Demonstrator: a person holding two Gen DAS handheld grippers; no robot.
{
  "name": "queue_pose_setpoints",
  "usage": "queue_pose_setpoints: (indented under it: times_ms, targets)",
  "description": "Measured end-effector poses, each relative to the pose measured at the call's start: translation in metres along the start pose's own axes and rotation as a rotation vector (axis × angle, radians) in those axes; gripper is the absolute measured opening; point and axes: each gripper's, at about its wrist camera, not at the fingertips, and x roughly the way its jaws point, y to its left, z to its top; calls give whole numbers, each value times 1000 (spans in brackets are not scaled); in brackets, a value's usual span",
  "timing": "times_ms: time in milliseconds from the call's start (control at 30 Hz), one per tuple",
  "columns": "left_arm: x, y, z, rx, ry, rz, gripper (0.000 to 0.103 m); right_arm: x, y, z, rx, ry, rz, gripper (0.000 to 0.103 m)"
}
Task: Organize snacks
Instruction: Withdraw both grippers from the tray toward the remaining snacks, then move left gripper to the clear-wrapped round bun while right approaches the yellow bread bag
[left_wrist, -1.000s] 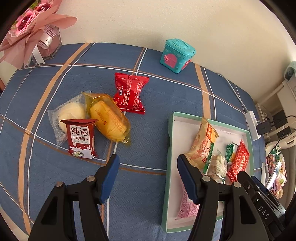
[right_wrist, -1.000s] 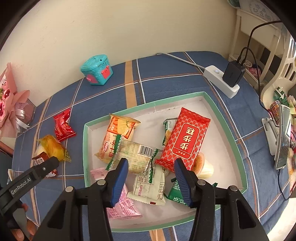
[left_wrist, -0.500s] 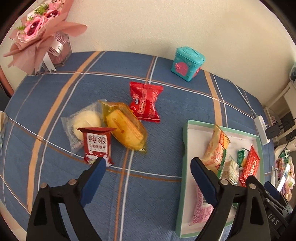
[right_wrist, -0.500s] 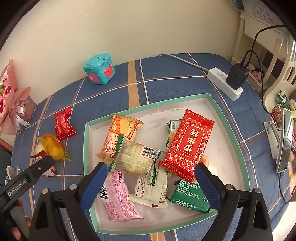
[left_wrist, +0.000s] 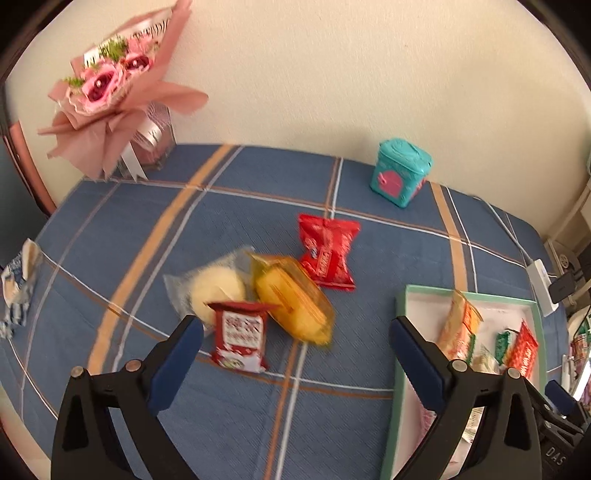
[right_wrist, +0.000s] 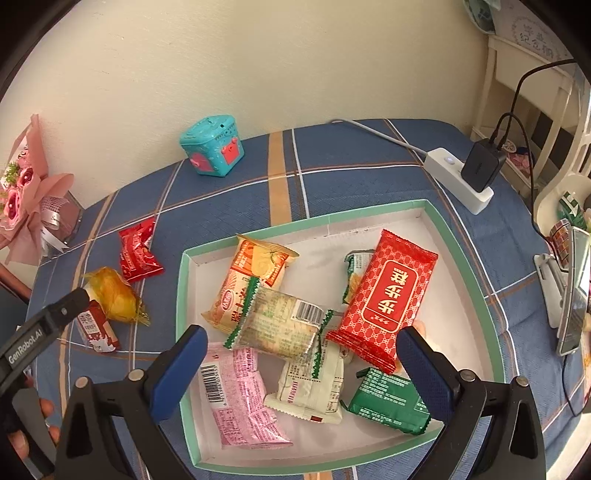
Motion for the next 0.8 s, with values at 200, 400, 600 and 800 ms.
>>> queue_pose_setpoints:
  times_ms: [200, 400, 600, 800]
  targets:
    - [1, 18, 4, -64, -13, -52, 100, 5, 13, -1, -38, -5, 2, 103]
    - [6, 42, 8, -141, 5, -104, 100, 12, 28, -3, -61, -6, 41, 103]
    - [10, 76, 12, -219, -6, -60, 100, 19, 46, -3, -60, 0, 99, 103]
    - [21, 108, 12, -282, 22, -12, 101, 24, 82, 2, -120, 1, 138, 103]
